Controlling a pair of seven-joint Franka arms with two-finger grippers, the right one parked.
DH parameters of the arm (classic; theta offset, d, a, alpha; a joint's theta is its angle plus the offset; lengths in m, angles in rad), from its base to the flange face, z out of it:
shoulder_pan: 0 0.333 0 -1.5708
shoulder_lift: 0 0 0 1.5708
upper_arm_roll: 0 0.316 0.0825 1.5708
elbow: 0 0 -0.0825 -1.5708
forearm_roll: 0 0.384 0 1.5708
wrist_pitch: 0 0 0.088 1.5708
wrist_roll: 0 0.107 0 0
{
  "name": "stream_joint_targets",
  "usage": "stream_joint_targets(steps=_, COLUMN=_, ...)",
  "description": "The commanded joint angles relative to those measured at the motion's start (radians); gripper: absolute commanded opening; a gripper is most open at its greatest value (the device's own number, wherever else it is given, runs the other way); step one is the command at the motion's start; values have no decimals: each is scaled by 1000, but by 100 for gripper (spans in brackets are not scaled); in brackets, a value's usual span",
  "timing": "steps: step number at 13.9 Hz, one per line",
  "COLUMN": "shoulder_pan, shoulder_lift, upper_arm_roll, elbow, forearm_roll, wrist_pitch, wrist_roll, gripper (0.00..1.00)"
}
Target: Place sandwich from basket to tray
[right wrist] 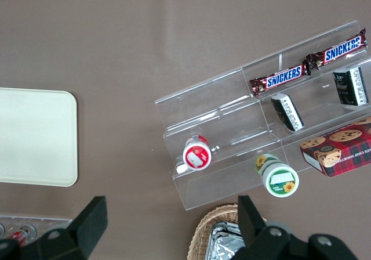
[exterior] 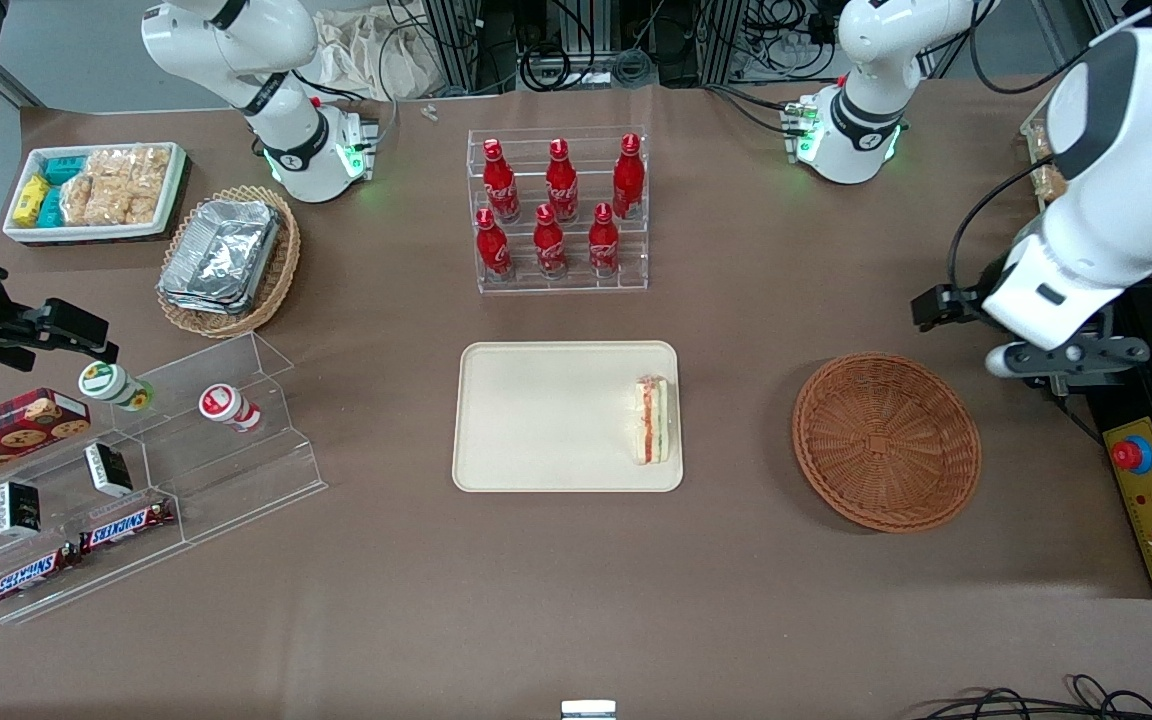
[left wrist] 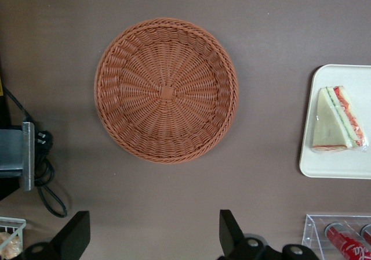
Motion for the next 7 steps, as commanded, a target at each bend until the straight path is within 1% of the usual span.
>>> stream_joint_targets(steps=1, shoulder_pan=18, shoulder_lift=-77, upper_arm_roll=-5, elbow=-99, forearm_roll=-25, wrist_pitch=39, wrist_roll=39, gripper=100)
stream_joint_targets(steps=2, shoulder_pan=18, shoulder_lift=-81, upper_arm_roll=-5, elbow=-114, forearm_roll=-28, wrist_pitch=66, wrist_roll=36, gripper=100)
stream_joint_targets(steps=3, shoulder_pan=18, shoulder_lift=-71, upper_arm_roll=-5, elbow=-96, forearm_roll=-30, wrist_pitch=62, wrist_roll=36, gripper=100)
stream_joint_targets(steps=5, shoulder_pan=13, shoulder_lift=-28, upper_arm_roll=-8, elbow=-24, forearm_roll=-14, wrist_pitch=19, wrist_roll=72, gripper=100)
stream_joint_targets(steps=7, shoulder_pan=8, shoulder_lift=14, upper_arm_roll=-10, elbow=45, forearm_roll=-14, wrist_pitch=4, wrist_roll=91, gripper=100)
